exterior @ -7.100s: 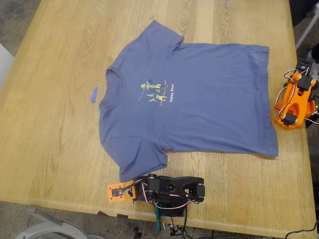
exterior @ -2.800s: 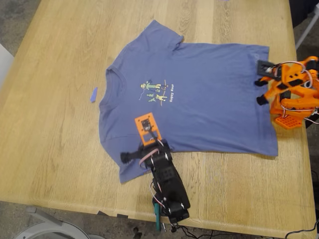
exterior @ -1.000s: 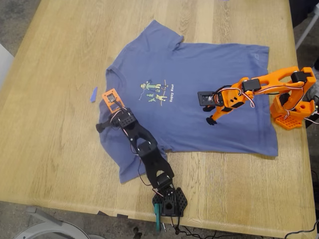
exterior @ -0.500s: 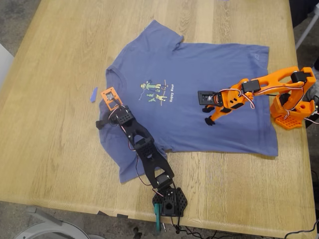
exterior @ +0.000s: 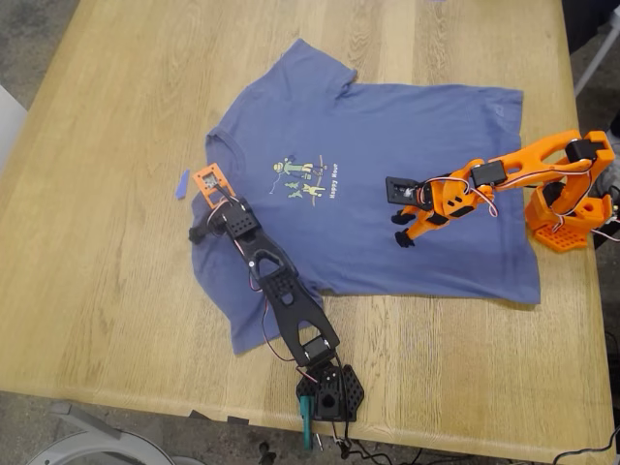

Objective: Fold a T-shirt

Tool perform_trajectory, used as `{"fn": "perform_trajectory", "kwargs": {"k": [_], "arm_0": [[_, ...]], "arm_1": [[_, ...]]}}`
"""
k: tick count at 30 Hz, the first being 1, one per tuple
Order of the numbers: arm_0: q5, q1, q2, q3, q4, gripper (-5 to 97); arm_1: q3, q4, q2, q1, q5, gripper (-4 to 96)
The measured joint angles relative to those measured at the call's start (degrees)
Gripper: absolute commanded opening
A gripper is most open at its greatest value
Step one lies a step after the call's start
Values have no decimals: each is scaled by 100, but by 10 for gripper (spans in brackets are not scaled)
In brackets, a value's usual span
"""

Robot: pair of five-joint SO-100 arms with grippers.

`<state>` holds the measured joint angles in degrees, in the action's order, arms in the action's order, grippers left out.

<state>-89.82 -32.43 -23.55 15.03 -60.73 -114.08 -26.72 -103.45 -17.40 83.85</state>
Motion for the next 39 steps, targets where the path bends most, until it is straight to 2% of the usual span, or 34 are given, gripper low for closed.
{"fn": "perform_trajectory", "kwargs": {"k": [3,7,16,21,31,36,39], "arm_0": [[-105,-132,1107,-2136,-958,541],[-246,-176,1661,-3155,-1573,524],[-510,-316,1811,-3199,-1890,418],[-747,-325,1986,-3199,-1934,276],[-1160,-404,1995,-3146,-2021,83],[-1327,-378,2030,-3173,-2030,11],[-1433,-369,2048,-3190,-2030,1]], "arm_1": [[-97,0,-26,26,-44,178],[-229,9,-26,26,-105,180],[-237,53,-26,0,-229,175],[-237,53,-26,149,-299,174],[-237,53,-26,281,-483,192],[-246,53,-18,272,-668,199],[-360,79,-18,325,-738,206]]}}
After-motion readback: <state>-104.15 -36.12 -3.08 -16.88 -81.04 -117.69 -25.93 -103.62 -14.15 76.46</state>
